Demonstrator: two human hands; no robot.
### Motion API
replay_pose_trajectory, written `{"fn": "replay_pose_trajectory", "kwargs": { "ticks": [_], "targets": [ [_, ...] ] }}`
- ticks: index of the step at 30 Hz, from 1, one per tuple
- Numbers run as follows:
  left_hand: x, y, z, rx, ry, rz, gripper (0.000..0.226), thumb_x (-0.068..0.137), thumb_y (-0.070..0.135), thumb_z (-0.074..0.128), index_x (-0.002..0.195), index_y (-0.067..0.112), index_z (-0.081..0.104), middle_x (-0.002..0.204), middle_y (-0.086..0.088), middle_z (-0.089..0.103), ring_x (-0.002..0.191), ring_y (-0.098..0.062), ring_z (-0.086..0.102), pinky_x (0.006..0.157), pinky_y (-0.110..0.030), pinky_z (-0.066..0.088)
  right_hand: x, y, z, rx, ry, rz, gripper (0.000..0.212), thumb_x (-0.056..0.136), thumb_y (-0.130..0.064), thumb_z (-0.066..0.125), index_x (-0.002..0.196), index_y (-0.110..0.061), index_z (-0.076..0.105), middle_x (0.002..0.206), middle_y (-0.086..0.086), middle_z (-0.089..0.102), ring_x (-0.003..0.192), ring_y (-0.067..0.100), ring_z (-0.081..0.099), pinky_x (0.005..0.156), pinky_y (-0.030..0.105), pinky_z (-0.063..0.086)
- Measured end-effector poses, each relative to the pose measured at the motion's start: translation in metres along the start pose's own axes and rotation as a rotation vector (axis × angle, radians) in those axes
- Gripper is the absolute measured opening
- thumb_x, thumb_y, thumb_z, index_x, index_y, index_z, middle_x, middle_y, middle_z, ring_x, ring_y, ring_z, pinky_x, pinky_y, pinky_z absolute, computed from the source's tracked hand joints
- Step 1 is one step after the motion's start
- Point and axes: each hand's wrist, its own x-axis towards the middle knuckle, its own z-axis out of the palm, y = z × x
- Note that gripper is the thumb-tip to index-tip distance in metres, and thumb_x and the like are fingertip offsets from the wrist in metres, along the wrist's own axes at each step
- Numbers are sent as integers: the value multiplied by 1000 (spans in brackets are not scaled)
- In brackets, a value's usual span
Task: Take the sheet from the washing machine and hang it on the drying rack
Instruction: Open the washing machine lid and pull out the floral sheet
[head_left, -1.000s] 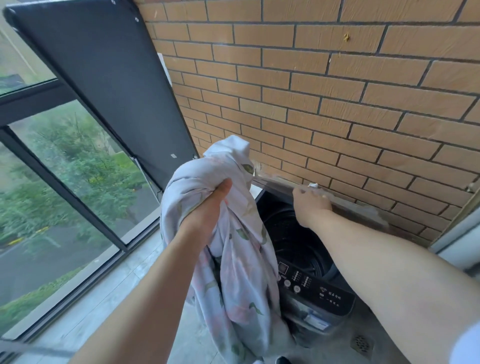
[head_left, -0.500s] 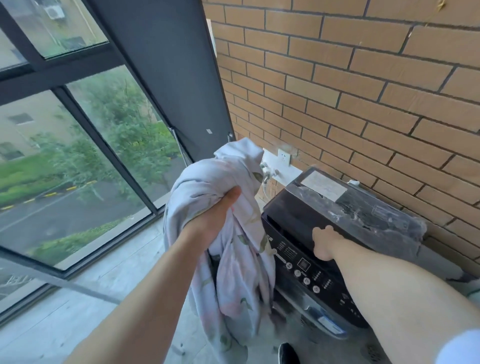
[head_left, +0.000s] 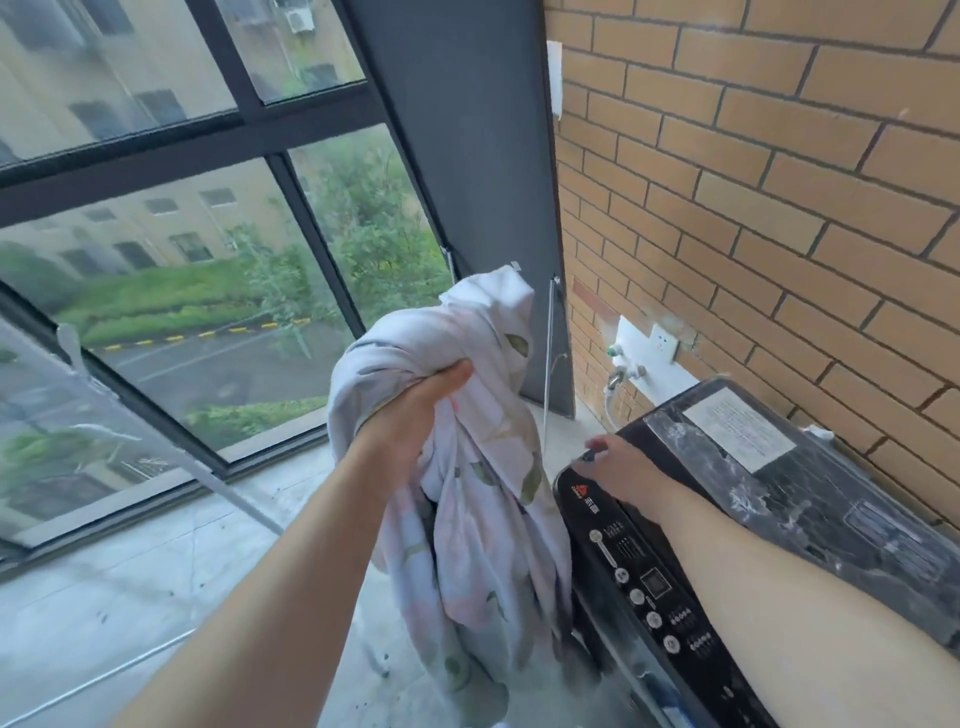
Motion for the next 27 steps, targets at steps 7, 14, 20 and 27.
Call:
{"fn": "replay_pose_trajectory", "kwargs": {
  "ticks": [7, 14, 20, 27],
  "targets": [
    [-12, 48, -31, -350, -109, 116, 44, 95, 22, 59, 132, -2, 61, 129, -24, 64, 120, -38, 61, 107, -52, 46, -49, -141, 18, 291, -527, -501, 80, 83, -82, 47, 151, -41, 39, 152, -17, 48, 145, 13, 39, 120, 42, 26],
    [-19, 83, -61, -554, -75, 163, 66, 93, 44, 53, 141, 0, 52, 141, -27, 53, 132, -43, 50, 112, -57, 36, -94, -198, 34, 205, -588, -657, 71, 73, -85, 50, 136, -51, 46, 143, -15, 58, 136, 4, 49, 123, 47, 25],
    [-28, 81, -82, -417, -31, 96, 59, 78, 34, 70, 125, 0, 64, 128, -21, 64, 120, -38, 61, 108, -53, 43, -84, -213, 51, 614, -906, -336, 105, 76, -97, 29, 147, -23, 48, 158, 29, 15, 144, 49, 29, 98, 47, 25],
    [-42, 76, -95, -256, -102, 43, 29, 84, 25, 74, 95, 11, 51, 88, -15, 58, 77, -29, 64, 75, -36, 55, -65, -210, 82, 821, -977, -382, 33, 92, -24, 62, 119, -12, 47, 100, 9, 44, 94, 26, 49, 87, 35, 42]
  ]
}}
